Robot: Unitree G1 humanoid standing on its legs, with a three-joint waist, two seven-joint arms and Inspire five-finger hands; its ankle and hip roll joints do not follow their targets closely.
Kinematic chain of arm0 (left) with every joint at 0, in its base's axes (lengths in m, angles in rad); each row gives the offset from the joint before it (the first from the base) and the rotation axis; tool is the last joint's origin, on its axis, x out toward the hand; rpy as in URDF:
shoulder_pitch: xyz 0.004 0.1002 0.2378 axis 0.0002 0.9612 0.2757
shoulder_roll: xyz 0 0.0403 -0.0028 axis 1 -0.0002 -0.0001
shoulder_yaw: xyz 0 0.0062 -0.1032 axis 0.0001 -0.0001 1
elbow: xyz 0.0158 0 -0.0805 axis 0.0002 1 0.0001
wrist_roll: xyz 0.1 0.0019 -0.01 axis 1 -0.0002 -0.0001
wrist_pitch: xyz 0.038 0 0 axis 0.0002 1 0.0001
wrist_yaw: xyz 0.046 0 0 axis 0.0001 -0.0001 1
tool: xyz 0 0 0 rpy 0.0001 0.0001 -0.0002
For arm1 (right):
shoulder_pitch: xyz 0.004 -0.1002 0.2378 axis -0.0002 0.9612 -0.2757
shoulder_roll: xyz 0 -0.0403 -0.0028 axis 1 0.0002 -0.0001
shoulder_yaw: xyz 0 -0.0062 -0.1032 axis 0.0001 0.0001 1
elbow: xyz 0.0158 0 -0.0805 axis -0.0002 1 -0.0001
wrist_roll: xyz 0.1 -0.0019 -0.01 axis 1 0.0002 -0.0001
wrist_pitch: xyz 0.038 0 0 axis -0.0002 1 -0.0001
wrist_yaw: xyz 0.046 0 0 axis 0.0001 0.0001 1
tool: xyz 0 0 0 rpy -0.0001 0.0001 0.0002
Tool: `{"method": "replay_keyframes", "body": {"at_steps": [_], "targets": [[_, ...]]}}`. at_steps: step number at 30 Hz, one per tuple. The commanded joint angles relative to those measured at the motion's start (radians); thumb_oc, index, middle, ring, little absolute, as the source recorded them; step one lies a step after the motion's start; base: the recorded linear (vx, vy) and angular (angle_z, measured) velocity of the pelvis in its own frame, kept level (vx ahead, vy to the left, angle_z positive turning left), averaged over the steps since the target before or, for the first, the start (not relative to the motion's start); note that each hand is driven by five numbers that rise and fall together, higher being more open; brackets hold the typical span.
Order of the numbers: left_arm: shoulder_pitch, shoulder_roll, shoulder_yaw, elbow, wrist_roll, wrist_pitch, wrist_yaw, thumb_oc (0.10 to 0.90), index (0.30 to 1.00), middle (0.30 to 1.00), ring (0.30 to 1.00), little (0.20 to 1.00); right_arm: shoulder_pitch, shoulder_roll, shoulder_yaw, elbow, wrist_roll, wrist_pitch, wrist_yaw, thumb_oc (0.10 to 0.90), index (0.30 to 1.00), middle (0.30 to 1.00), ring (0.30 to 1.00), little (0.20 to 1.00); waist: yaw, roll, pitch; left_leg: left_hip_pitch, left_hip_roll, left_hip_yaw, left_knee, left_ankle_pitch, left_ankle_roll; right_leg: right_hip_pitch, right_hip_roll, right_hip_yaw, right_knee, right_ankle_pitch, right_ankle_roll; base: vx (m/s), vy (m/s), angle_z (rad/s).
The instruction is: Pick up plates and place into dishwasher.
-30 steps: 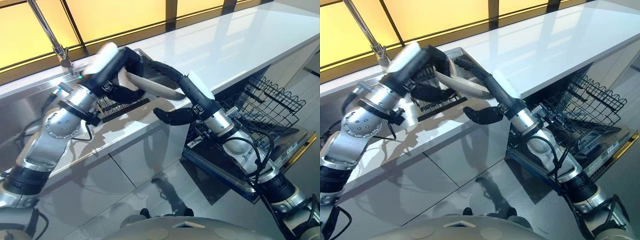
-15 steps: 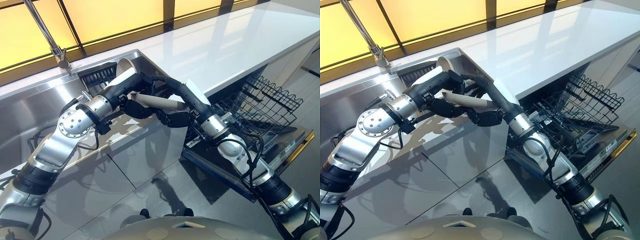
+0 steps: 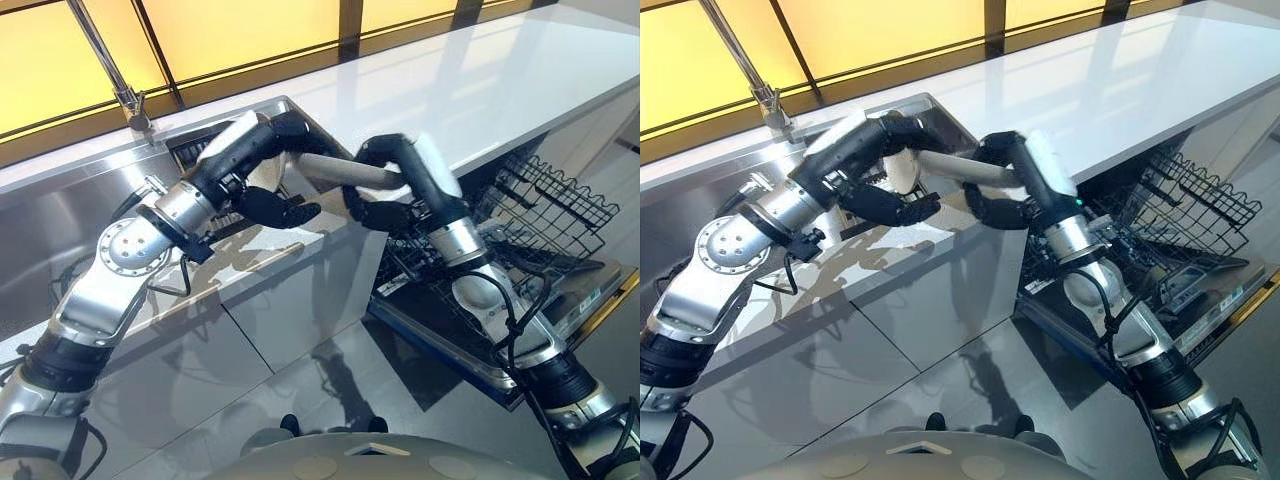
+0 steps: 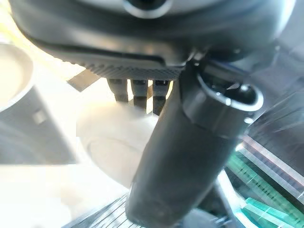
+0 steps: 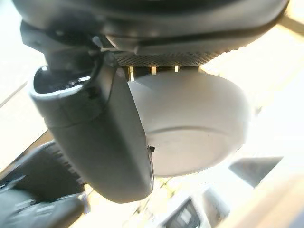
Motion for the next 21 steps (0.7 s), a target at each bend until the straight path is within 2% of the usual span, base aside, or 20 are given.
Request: {"method": "replay_keyframes", "body": {"at_steps": [1,5,11,16,21], "targets": [[0.033,0.051,0.170,0.078,-0.011,-0.088,0.119,0.800,0.900,0.900,0.900,0.900,-0.074,-0.066,-0.290,0.001,-0.003,-0.095,-0.288,0.100,0.300,0.300,0.300,0.200,0.009,-0.016,-0.064,0.007,-0.101,0.043,0.012,-0.123,0.064,0.027,0.036,-0.004,0.035,-0.111,0.026,0.01,0.010,0.05],[0.081,0.059,0.227,0.161,0.033,-0.120,0.178,0.800,0.900,0.900,0.900,0.900,-0.075,-0.079,-0.403,0.106,0.032,-0.120,-0.447,0.100,0.300,0.300,0.300,0.200,0.014,-0.017,-0.067,0.008,-0.101,0.040,0.013,-0.125,0.062,0.030,0.034,-0.013,0.032,-0.110,0.028,0.02,0.005,0.03],[0.113,0.075,0.260,0.244,0.046,-0.128,0.216,0.800,0.900,0.900,0.900,0.900,-0.054,-0.132,-0.499,0.291,0.125,-0.040,-0.519,0.100,0.300,0.300,0.300,0.200,0.022,-0.020,-0.070,0.006,-0.101,0.036,0.013,-0.122,0.058,0.030,0.031,-0.024,0.029,-0.108,0.029,0.03,0.003,0.01],[0.129,0.084,0.270,0.293,0.061,-0.130,0.212,0.800,0.900,0.900,0.900,0.900,-0.001,-0.150,-0.563,0.488,0.205,0.009,-0.512,0.100,0.300,0.300,0.300,0.200,0.025,-0.021,-0.070,0.005,-0.099,0.035,0.009,-0.119,0.055,0.030,0.030,-0.028,0.034,-0.111,0.031,0.06,-0.021,0.10],[0.103,0.110,0.258,0.326,0.046,-0.111,0.219,0.800,0.900,0.900,0.900,0.900,0.014,-0.129,-0.554,0.686,0.379,0.022,-0.420,0.100,0.300,0.300,0.300,0.200,0.030,-0.021,-0.063,0.004,-0.095,0.028,0.008,-0.115,0.051,0.029,0.029,-0.038,0.042,-0.116,0.030,0.07,-0.045,0.07]]}}
